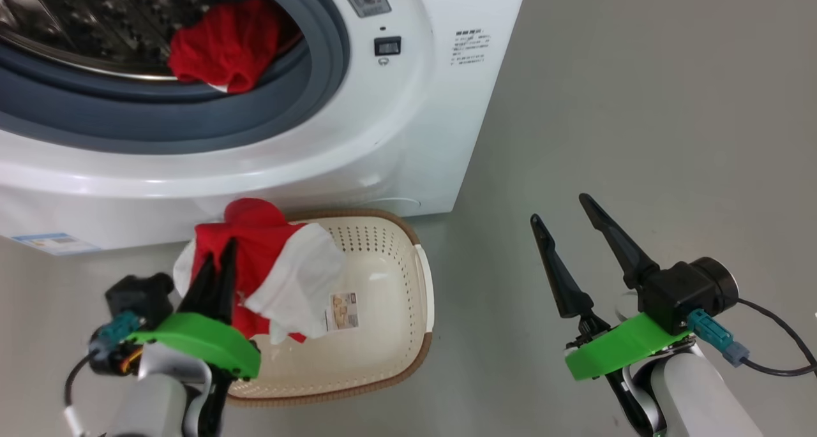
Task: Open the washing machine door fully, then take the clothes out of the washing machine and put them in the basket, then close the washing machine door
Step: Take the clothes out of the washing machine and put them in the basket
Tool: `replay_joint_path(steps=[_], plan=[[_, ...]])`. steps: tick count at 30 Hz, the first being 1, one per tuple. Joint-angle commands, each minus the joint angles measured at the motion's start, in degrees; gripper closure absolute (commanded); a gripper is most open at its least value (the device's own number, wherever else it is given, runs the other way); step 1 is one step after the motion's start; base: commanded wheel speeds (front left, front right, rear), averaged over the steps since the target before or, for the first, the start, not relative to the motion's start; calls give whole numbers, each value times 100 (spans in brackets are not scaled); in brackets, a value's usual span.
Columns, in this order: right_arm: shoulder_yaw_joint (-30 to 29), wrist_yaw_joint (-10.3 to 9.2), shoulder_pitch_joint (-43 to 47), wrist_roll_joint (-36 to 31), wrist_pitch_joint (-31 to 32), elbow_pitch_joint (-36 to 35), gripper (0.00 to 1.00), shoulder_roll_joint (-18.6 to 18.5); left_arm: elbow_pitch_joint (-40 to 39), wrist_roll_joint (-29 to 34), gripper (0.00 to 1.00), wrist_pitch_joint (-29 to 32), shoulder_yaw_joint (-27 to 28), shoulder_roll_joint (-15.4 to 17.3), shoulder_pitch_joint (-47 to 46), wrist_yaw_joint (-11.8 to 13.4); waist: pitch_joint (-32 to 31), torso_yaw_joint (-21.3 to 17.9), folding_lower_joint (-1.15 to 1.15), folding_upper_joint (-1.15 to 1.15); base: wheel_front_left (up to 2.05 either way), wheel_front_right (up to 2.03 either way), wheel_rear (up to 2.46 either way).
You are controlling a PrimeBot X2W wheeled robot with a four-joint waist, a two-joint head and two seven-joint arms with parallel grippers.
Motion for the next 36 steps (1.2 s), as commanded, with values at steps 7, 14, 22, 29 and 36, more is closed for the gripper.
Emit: replay_joint_path(steps=[7, 14, 22, 29, 36], plan=[[-8, 36, -212, -9, -35, 133, 0, 13, 1129, -115, 100, -226, -64, 57, -811, -168, 373, -72, 0, 0, 0, 0, 0], [-11, 36, -457, -7, -35, 348, 0, 13, 2395, -280, 100, -337, -378, 117, -1390, -227, 714, -198, 0, 0, 0, 0, 0], [100, 36, -588, -17, -35, 305, 0, 13, 2962, -776, 100, -360, -897, 142, -1676, -230, 1092, -324, 0, 0, 0, 0, 0], [223, 36, -690, 35, -35, 291, 0, 13, 3340, -1154, 93, -364, -1307, 290, -1821, -231, 1278, -387, 0, 0, 0, 0, 0], [217, 36, -715, 14, -35, 380, 0, 13, 3460, -1516, 0, -370, -1615, 325, -1740, -231, 1134, -334, 0, 0, 0, 0, 0]])
